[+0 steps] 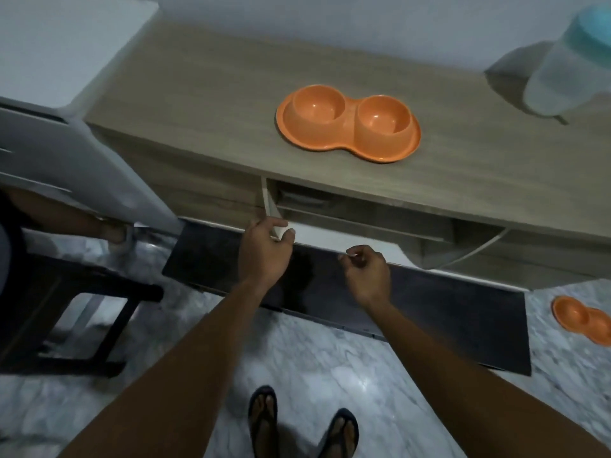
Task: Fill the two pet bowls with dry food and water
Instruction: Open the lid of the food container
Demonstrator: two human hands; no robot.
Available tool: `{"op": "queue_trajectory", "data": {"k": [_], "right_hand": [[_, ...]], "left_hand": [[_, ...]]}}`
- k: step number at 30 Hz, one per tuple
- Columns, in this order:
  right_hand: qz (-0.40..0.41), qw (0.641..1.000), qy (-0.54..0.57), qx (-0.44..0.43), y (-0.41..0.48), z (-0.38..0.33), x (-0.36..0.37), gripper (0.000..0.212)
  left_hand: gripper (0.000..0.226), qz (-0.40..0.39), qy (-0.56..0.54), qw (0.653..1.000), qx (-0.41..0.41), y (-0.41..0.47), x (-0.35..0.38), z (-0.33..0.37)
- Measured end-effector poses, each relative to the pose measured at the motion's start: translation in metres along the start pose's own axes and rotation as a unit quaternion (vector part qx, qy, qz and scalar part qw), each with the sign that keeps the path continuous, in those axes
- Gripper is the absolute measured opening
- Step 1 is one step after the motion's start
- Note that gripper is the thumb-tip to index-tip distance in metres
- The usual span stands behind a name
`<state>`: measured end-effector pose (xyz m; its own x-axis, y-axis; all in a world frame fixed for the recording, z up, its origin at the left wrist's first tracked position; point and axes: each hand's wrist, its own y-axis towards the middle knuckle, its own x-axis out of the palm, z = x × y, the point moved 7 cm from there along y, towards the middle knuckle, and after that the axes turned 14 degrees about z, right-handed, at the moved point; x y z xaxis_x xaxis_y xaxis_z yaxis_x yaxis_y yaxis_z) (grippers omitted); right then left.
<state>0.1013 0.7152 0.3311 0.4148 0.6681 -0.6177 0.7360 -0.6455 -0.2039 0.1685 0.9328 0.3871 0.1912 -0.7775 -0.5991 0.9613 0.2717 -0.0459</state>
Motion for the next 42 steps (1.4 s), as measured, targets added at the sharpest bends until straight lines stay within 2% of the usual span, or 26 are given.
{"op": "queue_trajectory", "data": {"k": [6, 9, 13, 18, 22, 26, 28, 30, 32, 34, 37, 40, 42], "right_hand": [[0.000, 0.999, 0.010, 0.037, 0.041, 0.006, 0.045, 0.017], [0.027, 0.998, 0.050, 0.035, 0.075, 0.005, 0.074, 0.032], [0.074, 0.991, 0.113, 0.017, 0.107, 0.012, 0.113, 0.030], [0.086, 0.960, 0.261, 0.041, 0.116, 0.013, 0.147, 0.050], [0.075, 0.951, 0.296, 0.047, 0.116, 0.008, 0.155, 0.052], [0.112, 0.936, 0.326, 0.069, 0.112, 0.019, 0.145, 0.038], [0.119, 0.931, 0.337, 0.075, 0.099, 0.026, 0.135, 0.044], [0.123, 0.926, 0.351, 0.072, 0.079, 0.028, 0.119, 0.049], [0.121, 0.921, 0.365, 0.066, 0.057, 0.028, 0.102, 0.039], [0.111, 0.918, 0.373, 0.072, 0.030, 0.025, 0.079, 0.035], [0.073, 0.929, 0.354, 0.082, -0.012, 0.014, 0.038, 0.040], [0.024, 0.935, 0.347, 0.064, -0.045, -0.014, -0.012, 0.028], [0.010, 0.933, 0.351, 0.073, -0.058, -0.031, -0.041, 0.028]], "left_hand": [[0.020, -0.071, -0.042, 0.996, -0.042, 0.040, 0.054, -0.027], [0.037, -0.056, -0.086, 0.991, -0.087, 0.070, 0.085, -0.042], [0.056, -0.036, -0.104, 0.987, -0.117, 0.099, 0.125, -0.072], [0.041, -0.008, -0.160, 0.976, -0.145, 0.120, 0.152, -0.087], [0.044, -0.002, -0.185, 0.972, -0.142, 0.119, 0.161, -0.087], [0.049, 0.006, -0.198, 0.971, -0.131, 0.107, 0.158, -0.088], [0.050, 0.003, -0.218, 0.968, -0.126, 0.092, 0.151, -0.092], [0.037, 0.010, -0.246, 0.962, -0.121, 0.072, 0.138, -0.092], [0.022, 0.021, -0.277, 0.952, -0.126, 0.047, 0.119, -0.088], [0.016, 0.005, -0.295, 0.946, -0.137, 0.021, 0.096, -0.078], [0.015, -0.034, -0.301, 0.937, -0.172, -0.018, 0.058, -0.061], [0.018, -0.027, -0.295, 0.936, -0.190, -0.049, 0.006, -0.030], [0.021, -0.048, -0.289, 0.934, -0.203, -0.065, -0.019, -0.009]]}}
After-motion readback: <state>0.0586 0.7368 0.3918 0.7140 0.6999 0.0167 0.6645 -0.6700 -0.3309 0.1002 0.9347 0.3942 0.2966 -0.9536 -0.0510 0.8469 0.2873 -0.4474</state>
